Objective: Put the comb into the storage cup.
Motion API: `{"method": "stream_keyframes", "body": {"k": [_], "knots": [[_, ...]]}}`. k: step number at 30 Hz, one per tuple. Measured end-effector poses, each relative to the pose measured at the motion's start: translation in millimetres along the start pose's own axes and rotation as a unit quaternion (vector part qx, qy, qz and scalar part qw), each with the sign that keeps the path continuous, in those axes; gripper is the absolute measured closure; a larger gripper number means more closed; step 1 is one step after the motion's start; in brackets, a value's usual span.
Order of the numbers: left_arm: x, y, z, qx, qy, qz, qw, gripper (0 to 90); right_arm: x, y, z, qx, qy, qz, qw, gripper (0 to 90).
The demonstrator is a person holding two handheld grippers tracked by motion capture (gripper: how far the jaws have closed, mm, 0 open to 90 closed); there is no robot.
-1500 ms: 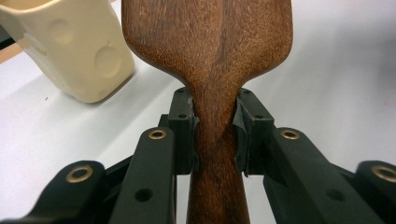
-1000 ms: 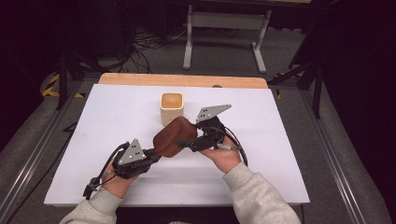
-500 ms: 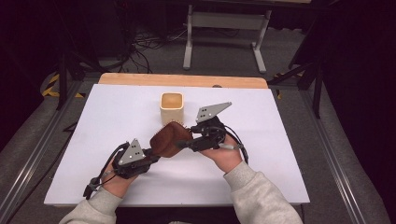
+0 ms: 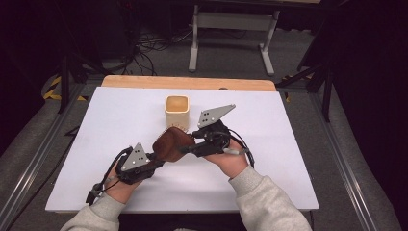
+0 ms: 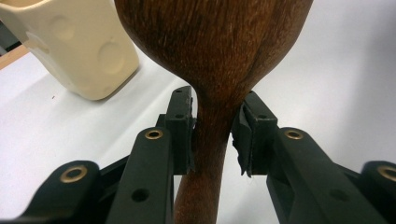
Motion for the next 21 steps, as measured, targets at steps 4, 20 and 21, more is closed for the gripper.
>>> {"method": "stream_keyframes", "body": {"k": [4, 20, 21], "knots": [[-2.2, -3.0, 0.4, 0.009, -0.003, -0.002, 1.0, 68.4, -2.3, -1.2, 5.4, -0.004, -0.01, -0.002, 0.9999, 61.0], [-24.0, -21.2, -6.8, 0.082, -0.052, 0.001, 0.9953, 12.4, -5.8, -25.1, 37.5, 0.006, -0.034, -0.034, 0.9988, 61.0], [-25.6, -22.7, -7.8, 0.084, -0.055, 0.004, 0.9949, 10.8, -6.1, -27.0, 39.7, 0.007, -0.035, -0.035, 0.9987, 60.9]]}}
Point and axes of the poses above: each handheld gripper's, and its own axes: y roughly forward along the jaws, z roughly out of its top, x roughly to its right, the point moved 2 cm from there along y, roughly forward along the jaws, and after that the axes turned 4 degrees about y, right-handed, at the moved point
